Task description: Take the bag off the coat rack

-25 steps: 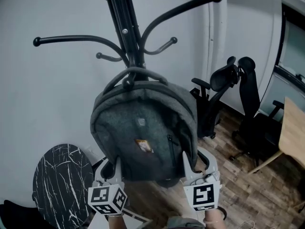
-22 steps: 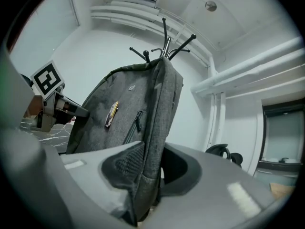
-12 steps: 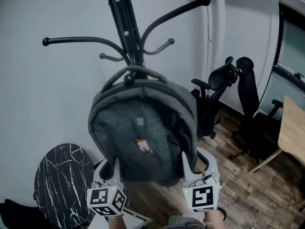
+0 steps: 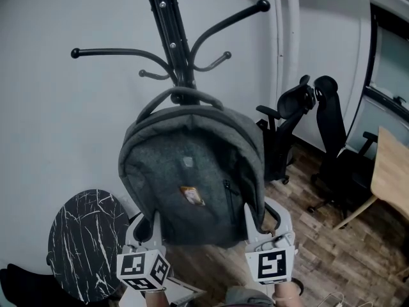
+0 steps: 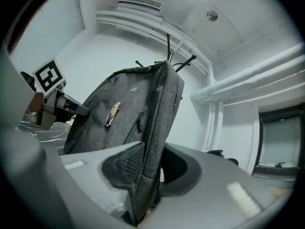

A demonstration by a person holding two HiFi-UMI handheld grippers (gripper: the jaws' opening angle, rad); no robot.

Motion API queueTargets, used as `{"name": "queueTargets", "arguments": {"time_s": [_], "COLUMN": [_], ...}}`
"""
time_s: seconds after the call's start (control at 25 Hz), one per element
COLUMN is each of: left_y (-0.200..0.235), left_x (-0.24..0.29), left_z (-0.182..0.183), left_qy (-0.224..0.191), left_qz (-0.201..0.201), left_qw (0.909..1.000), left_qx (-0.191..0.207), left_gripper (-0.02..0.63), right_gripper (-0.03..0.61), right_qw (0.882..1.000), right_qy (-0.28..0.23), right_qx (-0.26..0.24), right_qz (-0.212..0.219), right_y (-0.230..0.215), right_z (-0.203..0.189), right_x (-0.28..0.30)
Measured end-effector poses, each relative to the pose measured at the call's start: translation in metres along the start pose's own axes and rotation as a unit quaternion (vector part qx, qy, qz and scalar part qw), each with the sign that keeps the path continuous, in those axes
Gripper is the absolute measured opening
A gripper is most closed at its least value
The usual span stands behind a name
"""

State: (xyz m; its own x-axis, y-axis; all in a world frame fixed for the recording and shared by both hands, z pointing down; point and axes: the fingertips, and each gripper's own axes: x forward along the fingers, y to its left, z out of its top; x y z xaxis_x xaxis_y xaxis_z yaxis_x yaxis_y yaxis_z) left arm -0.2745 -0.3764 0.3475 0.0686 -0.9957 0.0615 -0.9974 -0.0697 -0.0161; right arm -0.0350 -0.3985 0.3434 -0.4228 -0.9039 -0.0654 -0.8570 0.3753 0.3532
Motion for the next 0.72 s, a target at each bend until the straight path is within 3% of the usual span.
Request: {"name": "queueTargets", "arguments": {"time_s": [0.72], "left_y": [-0.017], "left_x": [-0.08], "left_z": [0.006], "left_qy": [-0.014], "left_qz": [-0.007], "left_qw": [0.9999], "left_qx": [0.002], "left_gripper": [0.061], "right_gripper": [0.097], "right_qw": [1.0], "right_qy": [-0.009], "right_qx": [0.005], "right_qz": [-0.011], "right_y": [0.018], "right_z": [0.021], "right_x": [-0.078]}}
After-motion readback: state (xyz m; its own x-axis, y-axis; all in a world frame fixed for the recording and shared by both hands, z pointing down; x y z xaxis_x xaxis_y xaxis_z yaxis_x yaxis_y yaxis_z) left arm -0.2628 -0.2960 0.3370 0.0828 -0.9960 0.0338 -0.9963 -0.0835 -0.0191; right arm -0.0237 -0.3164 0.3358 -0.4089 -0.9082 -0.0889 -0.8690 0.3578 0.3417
